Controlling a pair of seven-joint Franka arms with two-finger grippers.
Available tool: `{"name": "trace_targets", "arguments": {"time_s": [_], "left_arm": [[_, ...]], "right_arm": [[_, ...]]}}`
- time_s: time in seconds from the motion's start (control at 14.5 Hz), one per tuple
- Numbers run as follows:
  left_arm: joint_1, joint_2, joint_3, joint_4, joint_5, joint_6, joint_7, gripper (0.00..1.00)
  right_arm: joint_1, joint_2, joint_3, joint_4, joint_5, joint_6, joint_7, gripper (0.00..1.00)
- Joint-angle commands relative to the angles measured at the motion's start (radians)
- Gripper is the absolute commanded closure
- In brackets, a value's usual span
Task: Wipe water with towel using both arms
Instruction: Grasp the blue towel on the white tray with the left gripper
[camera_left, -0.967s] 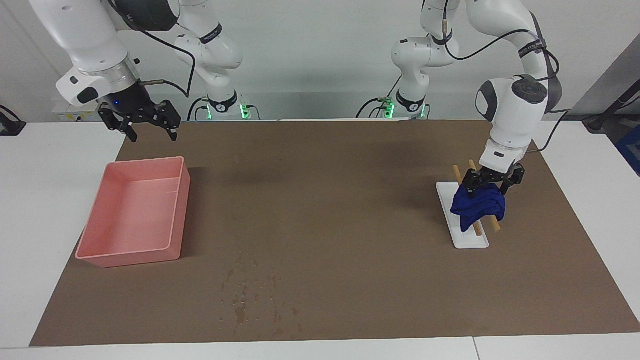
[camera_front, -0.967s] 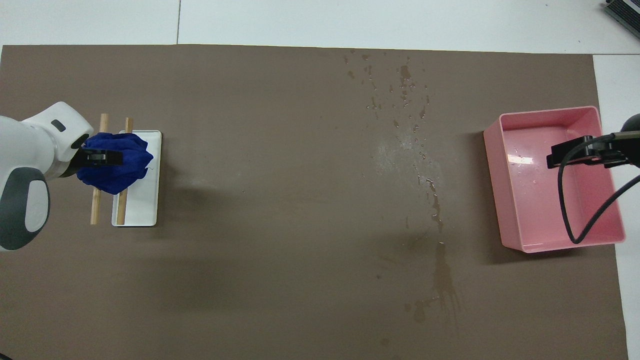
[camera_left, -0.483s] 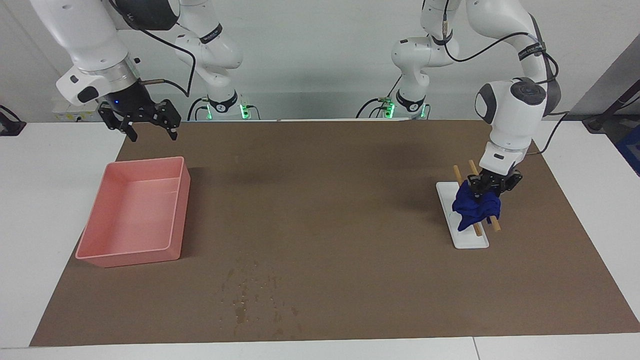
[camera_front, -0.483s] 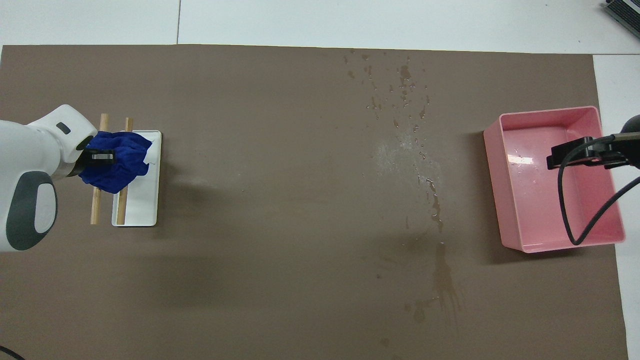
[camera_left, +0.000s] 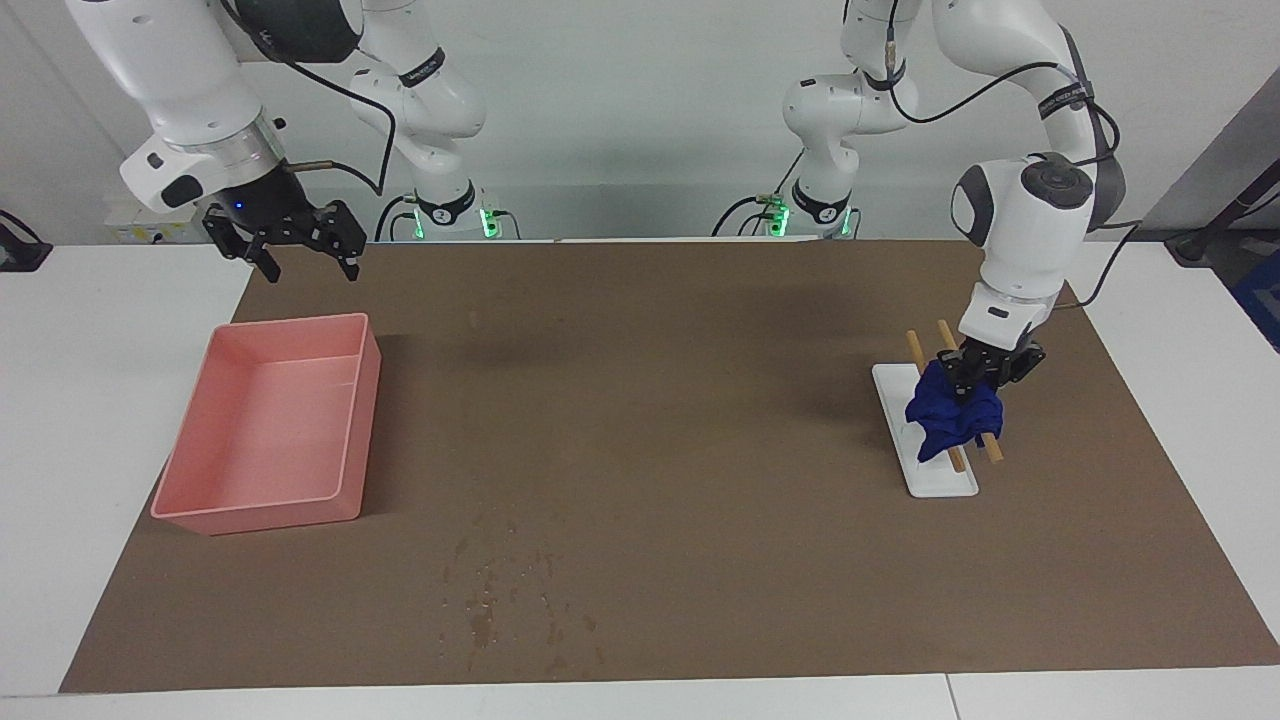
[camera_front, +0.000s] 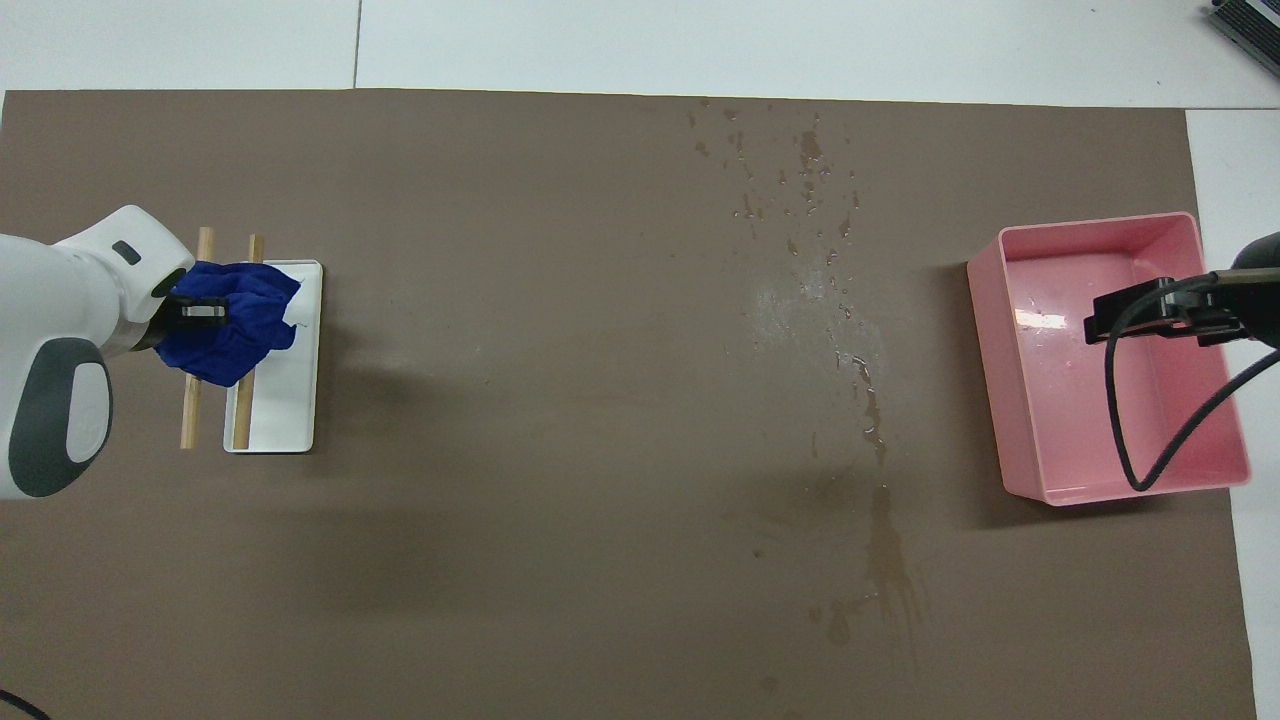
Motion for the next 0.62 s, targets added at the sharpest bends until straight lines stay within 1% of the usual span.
{"name": "trace_targets", "arguments": {"time_s": [0.0,0.14,0.28,0.35,0.48,0.55], "left_arm": [[0.008,0.027,-0.004,0.102,0.028,-0.108,-0.060,1.00],[-0.002,0.041,-0.005,0.151,0.023,-0.171,-0.091,1.00],[-0.008,0.038,-0.007,0.165,0.019,-0.194,-0.111,1.00],[-0.008,0.036,-0.007,0.177,-0.013,-0.212,-0.132,1.00],[0.003,0.036,-0.004,0.223,-0.194,-0.280,-0.225,1.00],[0.008,0.035,-0.004,0.238,-0.281,-0.309,-0.311,1.00]], "right_arm": [[-0.003,-0.045,0.003,-0.065,0.071,0.041,0.122,0.00],[-0.001,-0.062,0.005,-0.103,0.131,0.078,0.199,0.00],[0.012,-0.074,0.005,-0.134,0.194,0.102,0.291,0.00],[0.012,-0.074,0.005,-0.142,0.244,0.106,0.370,0.00],[0.014,-0.072,0.005,-0.160,0.324,0.141,0.527,0.00],[0.028,-0.074,0.005,-0.175,0.367,0.171,0.602,0.00]]}}
